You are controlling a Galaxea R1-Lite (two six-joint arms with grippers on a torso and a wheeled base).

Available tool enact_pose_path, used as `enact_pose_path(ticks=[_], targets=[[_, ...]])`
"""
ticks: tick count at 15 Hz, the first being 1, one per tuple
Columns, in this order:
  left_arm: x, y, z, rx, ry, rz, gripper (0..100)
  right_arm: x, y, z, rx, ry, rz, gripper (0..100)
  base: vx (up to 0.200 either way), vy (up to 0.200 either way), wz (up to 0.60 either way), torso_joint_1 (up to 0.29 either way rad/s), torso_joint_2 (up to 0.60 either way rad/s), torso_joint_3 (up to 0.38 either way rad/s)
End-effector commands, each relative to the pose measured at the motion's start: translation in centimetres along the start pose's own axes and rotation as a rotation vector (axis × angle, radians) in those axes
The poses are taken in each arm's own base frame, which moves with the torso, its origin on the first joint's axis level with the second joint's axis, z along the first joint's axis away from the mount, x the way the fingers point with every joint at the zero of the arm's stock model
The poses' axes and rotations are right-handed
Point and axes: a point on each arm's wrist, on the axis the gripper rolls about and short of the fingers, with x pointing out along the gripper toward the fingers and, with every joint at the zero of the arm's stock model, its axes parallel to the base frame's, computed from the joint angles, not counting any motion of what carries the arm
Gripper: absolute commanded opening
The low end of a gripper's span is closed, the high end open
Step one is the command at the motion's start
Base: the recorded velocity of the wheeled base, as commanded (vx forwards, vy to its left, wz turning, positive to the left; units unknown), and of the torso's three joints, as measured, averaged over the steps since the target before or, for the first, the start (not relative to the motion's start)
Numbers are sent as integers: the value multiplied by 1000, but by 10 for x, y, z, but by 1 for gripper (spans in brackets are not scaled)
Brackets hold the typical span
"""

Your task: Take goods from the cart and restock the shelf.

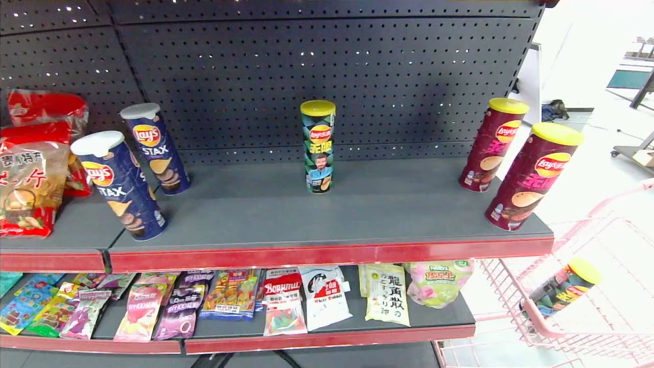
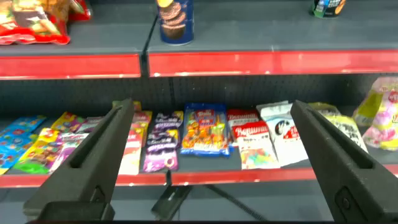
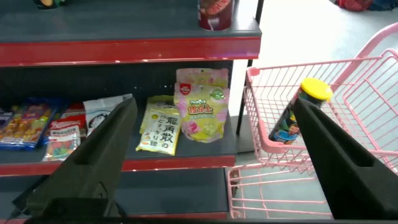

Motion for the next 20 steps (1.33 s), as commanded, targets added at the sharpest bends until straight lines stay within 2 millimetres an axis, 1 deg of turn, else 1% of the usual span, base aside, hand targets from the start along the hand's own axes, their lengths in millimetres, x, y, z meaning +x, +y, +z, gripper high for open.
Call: enact_pose_path(ticks=[1, 10, 20], targets=[[0, 0, 0, 1, 1, 1, 100, 0, 0, 0, 0, 0, 0, 100, 0, -200, 0, 17, 7, -2], [0, 0, 0, 1, 1, 1, 100, 0, 0, 0, 0, 0, 0, 100, 0, -200, 0, 6, 2, 2], [0, 0, 0, -1, 1, 1, 100, 0, 0, 0, 0, 0, 2, 100, 0, 0, 0, 0, 0, 0]])
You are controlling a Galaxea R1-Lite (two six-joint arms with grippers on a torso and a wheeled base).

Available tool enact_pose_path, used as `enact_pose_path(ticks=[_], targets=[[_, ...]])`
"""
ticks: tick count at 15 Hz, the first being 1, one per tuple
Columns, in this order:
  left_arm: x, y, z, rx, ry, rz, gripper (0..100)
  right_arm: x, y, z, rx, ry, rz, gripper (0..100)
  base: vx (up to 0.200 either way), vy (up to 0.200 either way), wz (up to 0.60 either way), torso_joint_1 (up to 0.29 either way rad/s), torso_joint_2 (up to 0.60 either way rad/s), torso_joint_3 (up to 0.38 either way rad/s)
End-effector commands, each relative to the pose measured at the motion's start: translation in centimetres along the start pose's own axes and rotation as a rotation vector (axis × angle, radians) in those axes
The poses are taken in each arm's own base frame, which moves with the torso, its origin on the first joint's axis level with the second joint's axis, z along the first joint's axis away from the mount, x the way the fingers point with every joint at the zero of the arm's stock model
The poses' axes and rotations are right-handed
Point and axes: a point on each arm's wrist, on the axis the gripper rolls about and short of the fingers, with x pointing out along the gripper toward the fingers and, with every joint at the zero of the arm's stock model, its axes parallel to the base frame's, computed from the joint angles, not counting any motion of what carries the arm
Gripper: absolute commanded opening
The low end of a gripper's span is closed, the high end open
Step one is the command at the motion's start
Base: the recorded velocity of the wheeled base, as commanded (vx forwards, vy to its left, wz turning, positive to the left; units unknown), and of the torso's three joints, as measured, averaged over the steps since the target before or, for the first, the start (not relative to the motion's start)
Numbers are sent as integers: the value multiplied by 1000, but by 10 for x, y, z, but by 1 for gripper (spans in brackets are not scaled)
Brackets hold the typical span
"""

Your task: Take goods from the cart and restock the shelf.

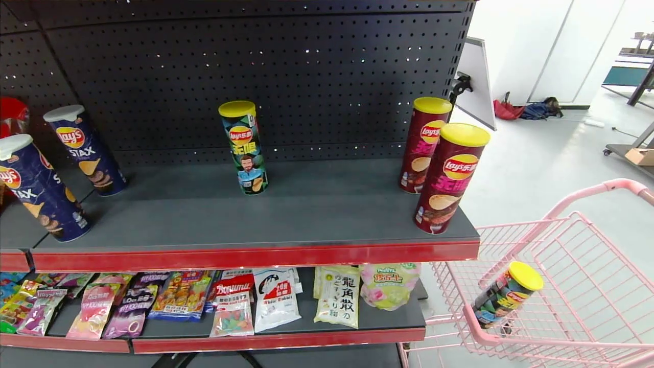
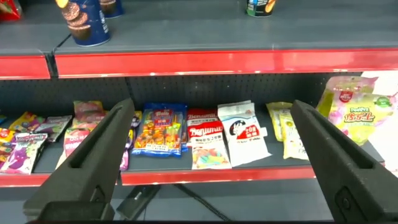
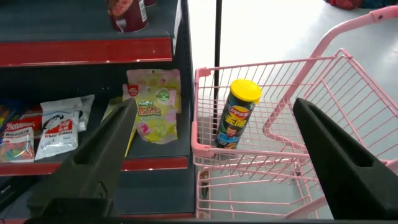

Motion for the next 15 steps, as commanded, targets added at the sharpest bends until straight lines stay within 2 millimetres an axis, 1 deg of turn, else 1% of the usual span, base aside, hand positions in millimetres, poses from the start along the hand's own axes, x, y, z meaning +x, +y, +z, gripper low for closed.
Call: enact_pose_path(ticks=[1, 3, 12, 15], targets=[[0, 0, 0, 0, 1, 1, 100, 0, 0, 0, 0, -1, 1, 100, 0, 0, 0, 0, 0, 0], [0, 0, 0, 0, 1, 1, 100, 0, 0, 0, 0, -1, 1, 100, 0, 0, 0, 0, 0, 0], [0, 0, 0, 0, 1, 1, 100, 0, 0, 0, 2, -1, 4, 100, 0, 0, -600, 3, 2, 3], [0, 0, 0, -2, 1, 1, 100, 0, 0, 0, 2, -1, 4, 100, 0, 0, 0, 0, 0, 0]])
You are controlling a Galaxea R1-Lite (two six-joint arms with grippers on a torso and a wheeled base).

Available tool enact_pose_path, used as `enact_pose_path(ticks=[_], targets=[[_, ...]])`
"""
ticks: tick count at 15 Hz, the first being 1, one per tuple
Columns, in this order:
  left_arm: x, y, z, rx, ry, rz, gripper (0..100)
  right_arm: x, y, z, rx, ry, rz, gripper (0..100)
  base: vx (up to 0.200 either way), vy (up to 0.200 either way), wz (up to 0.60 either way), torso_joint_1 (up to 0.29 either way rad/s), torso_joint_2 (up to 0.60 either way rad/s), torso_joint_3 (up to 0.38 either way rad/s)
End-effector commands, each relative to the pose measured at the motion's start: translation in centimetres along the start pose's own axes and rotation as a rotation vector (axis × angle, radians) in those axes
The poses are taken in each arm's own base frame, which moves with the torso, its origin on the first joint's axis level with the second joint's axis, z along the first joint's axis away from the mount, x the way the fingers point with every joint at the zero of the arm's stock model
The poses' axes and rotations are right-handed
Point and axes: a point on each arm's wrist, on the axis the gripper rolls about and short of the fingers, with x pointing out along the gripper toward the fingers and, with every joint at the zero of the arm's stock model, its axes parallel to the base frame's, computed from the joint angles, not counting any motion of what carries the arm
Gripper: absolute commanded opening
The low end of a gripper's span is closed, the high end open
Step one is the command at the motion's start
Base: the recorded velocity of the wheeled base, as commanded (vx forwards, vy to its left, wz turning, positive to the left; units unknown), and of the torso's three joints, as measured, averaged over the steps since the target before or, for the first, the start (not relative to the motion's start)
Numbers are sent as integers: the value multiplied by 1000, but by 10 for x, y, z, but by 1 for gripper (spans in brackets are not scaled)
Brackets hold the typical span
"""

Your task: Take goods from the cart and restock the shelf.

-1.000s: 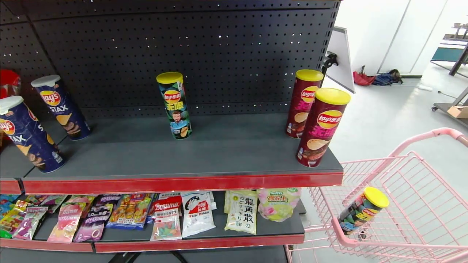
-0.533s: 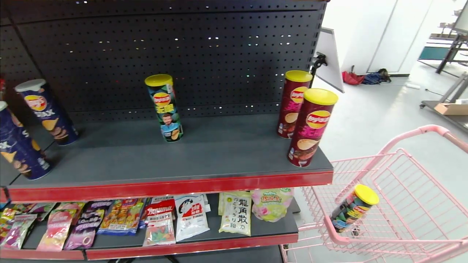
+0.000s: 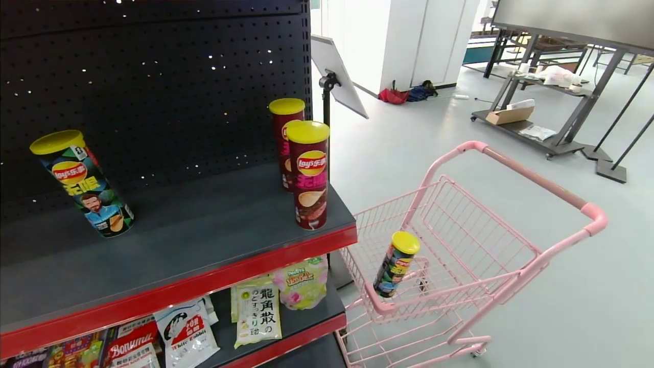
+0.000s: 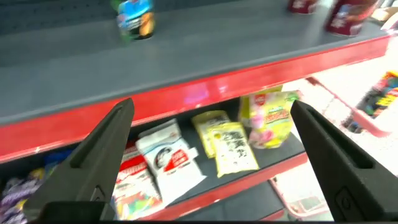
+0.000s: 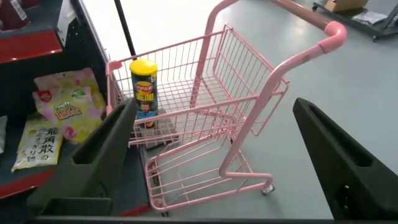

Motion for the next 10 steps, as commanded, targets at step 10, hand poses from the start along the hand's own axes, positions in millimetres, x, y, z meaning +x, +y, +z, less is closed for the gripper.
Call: enact_pose_path(ticks=[10], targets=[[0, 0, 0, -3, 1, 1, 100, 0, 0, 0, 0, -1, 0, 100, 0, 0, 0, -91, 226, 132]])
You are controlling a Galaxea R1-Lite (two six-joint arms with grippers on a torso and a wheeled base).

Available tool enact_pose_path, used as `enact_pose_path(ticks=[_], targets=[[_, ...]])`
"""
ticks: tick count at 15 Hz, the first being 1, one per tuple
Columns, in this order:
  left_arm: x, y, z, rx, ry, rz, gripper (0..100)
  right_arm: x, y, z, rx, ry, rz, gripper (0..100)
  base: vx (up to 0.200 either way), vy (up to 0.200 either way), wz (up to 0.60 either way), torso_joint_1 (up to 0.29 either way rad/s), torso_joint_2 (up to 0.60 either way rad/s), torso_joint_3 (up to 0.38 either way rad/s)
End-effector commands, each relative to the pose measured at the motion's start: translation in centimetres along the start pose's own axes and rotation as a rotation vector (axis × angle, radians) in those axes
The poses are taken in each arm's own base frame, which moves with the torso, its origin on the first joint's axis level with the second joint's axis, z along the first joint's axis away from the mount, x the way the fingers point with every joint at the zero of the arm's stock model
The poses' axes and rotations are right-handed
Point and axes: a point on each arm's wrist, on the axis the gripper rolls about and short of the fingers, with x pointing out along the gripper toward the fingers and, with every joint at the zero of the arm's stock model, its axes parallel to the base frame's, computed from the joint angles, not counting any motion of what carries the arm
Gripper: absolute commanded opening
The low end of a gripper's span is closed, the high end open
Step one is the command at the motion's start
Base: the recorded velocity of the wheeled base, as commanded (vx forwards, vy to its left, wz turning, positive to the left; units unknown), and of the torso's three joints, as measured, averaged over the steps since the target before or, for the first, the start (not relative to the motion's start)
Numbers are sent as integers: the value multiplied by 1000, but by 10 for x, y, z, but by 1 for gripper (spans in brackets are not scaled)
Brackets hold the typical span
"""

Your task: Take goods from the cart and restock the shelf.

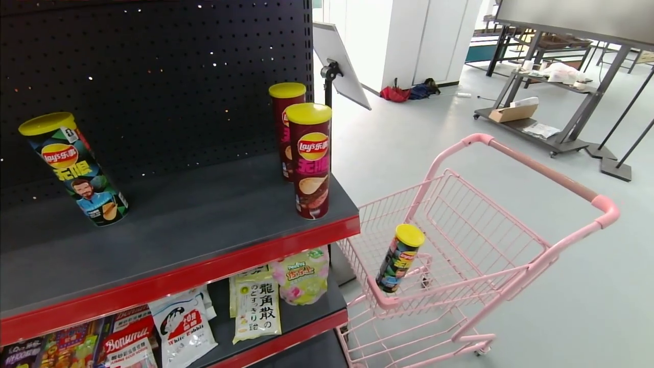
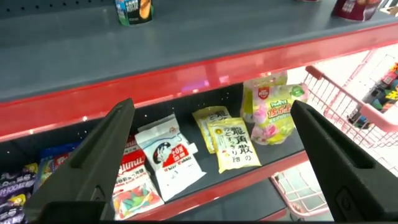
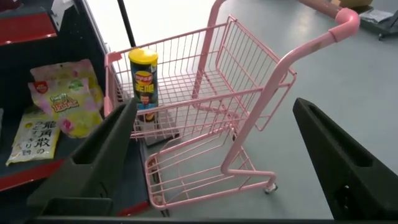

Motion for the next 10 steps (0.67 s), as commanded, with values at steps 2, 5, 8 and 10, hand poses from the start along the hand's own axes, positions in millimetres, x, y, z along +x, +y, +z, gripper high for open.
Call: enact_pose_path(ticks=[2, 5, 8, 10], targets=[[0, 0, 0, 0, 1, 1, 100, 0, 0, 0, 0, 0, -1, 100, 0, 0, 0, -146, 371, 217], [0, 0, 0, 0, 1, 1, 100, 0, 0, 0, 0, -2, 1, 100, 0, 0, 0, -147, 378, 232], [0, 0, 0, 0, 1, 1, 100, 0, 0, 0, 0, 0, 1, 100, 0, 0, 0, -154, 403, 251], [0, 0, 0, 0, 1, 1, 100, 0, 0, 0, 0, 0, 1, 100, 0, 0, 0, -188, 513, 330]])
